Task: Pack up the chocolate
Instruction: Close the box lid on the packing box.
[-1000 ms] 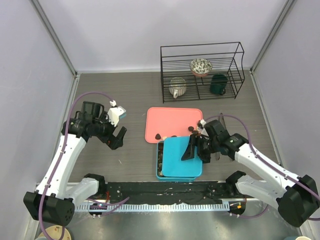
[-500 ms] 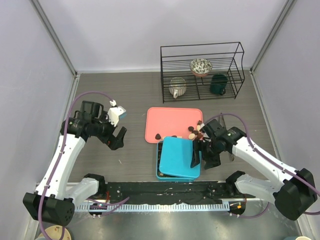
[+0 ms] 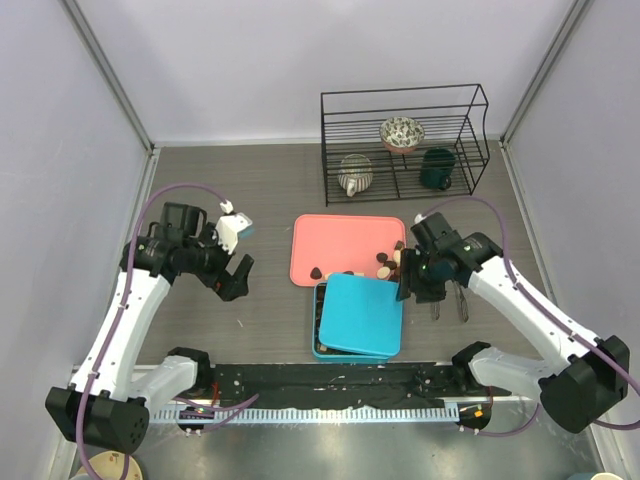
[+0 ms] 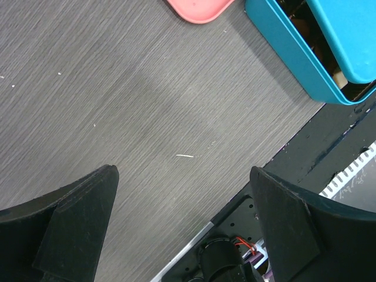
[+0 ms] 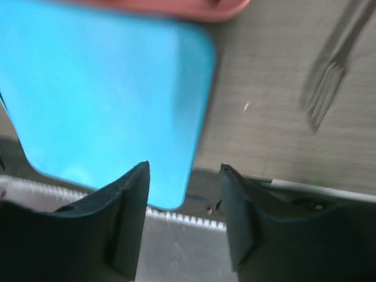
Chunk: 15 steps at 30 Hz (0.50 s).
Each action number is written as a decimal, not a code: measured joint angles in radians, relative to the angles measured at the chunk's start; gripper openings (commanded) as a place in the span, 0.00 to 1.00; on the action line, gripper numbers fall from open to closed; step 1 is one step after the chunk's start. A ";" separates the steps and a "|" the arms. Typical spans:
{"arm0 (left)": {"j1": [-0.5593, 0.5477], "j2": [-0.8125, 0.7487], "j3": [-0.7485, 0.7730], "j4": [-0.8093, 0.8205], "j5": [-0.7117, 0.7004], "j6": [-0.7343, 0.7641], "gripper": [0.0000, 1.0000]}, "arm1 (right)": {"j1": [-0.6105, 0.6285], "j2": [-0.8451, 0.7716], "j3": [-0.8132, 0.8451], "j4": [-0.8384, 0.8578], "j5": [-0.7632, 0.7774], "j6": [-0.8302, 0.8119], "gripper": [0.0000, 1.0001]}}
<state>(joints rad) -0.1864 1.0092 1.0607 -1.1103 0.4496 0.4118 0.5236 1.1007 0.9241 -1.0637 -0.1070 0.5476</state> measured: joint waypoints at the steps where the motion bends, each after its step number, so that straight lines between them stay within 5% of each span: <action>1: 0.000 0.000 -0.001 0.001 0.000 0.002 1.00 | -0.018 0.002 0.013 0.009 0.029 0.004 0.49; 7: 0.000 -0.005 -0.018 0.003 0.000 0.017 1.00 | -0.066 0.031 -0.003 0.136 0.175 0.051 0.70; 15: 0.000 -0.032 -0.022 0.000 0.001 0.042 1.00 | -0.068 0.111 -0.139 0.317 0.235 0.179 0.72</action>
<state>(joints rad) -0.1864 0.9775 1.0386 -1.1107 0.4503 0.4538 0.4561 1.2118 0.7849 -0.7467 0.1280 0.7261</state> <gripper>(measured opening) 0.996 0.703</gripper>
